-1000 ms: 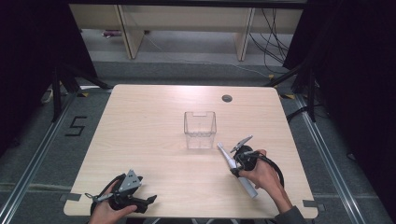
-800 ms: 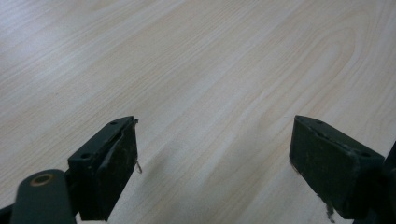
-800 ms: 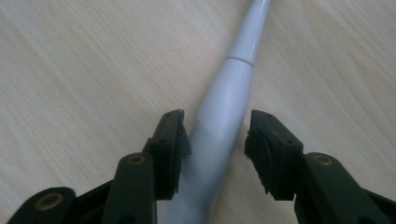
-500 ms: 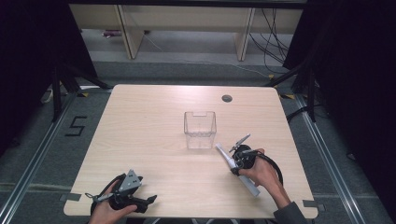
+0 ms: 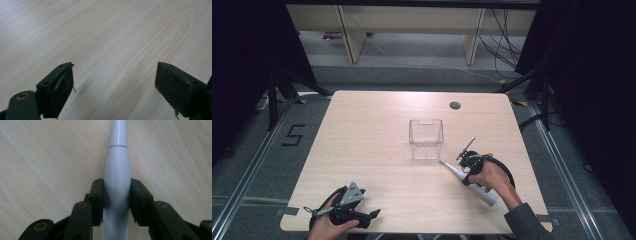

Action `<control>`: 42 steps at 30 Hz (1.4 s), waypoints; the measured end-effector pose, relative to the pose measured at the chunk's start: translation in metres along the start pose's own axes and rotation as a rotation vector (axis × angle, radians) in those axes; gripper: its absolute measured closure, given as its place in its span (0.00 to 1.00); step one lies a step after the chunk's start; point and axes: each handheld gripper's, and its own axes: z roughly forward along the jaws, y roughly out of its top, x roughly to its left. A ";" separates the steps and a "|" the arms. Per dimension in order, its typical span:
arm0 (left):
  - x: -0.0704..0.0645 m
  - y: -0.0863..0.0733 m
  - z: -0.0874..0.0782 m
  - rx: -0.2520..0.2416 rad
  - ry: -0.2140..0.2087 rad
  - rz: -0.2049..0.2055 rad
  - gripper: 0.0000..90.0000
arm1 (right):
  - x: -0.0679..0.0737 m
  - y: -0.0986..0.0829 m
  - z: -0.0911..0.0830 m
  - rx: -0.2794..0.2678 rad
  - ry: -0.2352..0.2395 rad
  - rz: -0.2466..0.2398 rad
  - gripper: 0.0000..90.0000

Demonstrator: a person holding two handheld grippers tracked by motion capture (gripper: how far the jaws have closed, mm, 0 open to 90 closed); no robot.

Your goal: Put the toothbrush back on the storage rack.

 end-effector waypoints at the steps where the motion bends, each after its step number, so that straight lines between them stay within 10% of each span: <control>1: 0.000 0.000 0.000 -0.001 0.001 0.000 0.17 | 0.001 0.000 0.000 0.013 -0.009 0.023 0.74; 42: 0.002 0.000 -0.001 0.015 0.007 0.033 0.17 | -0.006 0.012 0.001 0.138 -0.037 -0.070 0.74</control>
